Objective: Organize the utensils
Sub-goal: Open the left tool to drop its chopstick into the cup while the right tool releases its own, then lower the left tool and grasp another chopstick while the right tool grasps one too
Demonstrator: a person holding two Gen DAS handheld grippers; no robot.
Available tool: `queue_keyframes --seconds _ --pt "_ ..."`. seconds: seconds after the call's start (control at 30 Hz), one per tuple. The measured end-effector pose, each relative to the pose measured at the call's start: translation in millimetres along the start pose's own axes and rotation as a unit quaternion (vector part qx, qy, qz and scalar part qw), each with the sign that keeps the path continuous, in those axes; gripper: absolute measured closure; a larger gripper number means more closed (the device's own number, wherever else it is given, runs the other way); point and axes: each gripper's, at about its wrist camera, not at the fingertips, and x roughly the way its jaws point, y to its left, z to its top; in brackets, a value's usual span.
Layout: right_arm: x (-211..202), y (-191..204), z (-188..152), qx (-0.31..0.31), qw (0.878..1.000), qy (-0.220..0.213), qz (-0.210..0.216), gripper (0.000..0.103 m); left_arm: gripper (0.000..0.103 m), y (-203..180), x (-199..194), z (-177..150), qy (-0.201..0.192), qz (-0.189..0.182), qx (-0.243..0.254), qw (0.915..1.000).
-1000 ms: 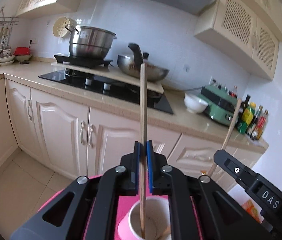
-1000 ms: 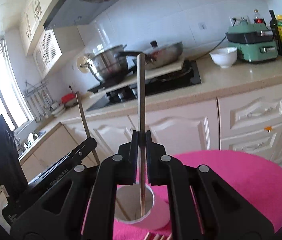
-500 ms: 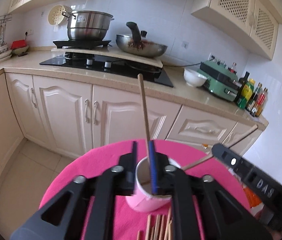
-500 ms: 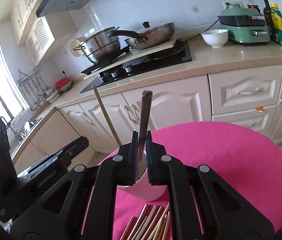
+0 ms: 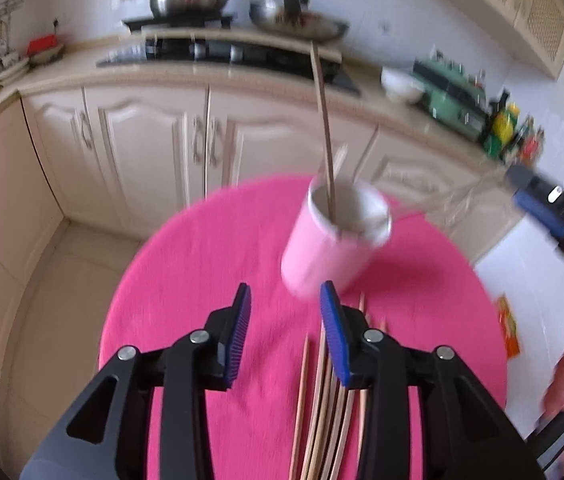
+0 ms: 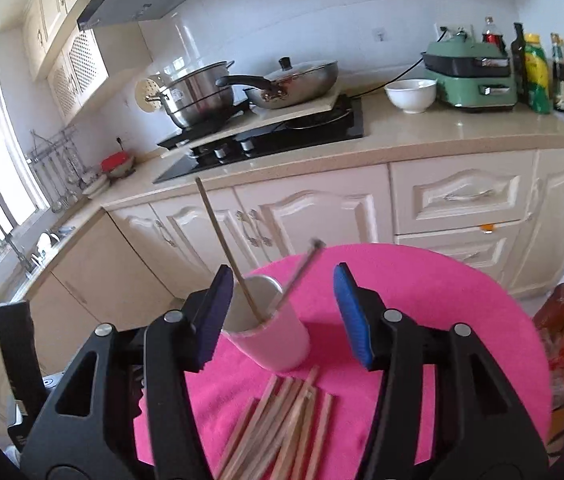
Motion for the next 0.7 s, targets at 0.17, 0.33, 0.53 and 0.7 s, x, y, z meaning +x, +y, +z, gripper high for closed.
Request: queue_keyframes --seconds 0.17,0.33,0.53,0.7 --pt "-6.8 -12.2 -31.4 -0.005 0.998 0.046 -0.031 0.05 0.067 -0.8 27.5 -33.7 0.089 0.006 0.006 0.996" --pt "6.6 -25.1 -75.4 0.005 0.99 0.131 -0.057 0.05 0.067 -10.6 50.8 -60.3 0.145 0.027 0.043 0.9881" --pt "22.3 -31.8 -109.9 0.014 0.977 0.205 -0.062 0.05 0.067 -16.2 64.5 -76.5 0.182 0.029 0.059 0.9811" --pt "30.7 -31.8 -120.0 0.018 0.97 0.236 -0.055 0.054 0.067 -18.8 71.8 -79.9 0.196 0.037 0.068 0.9776"
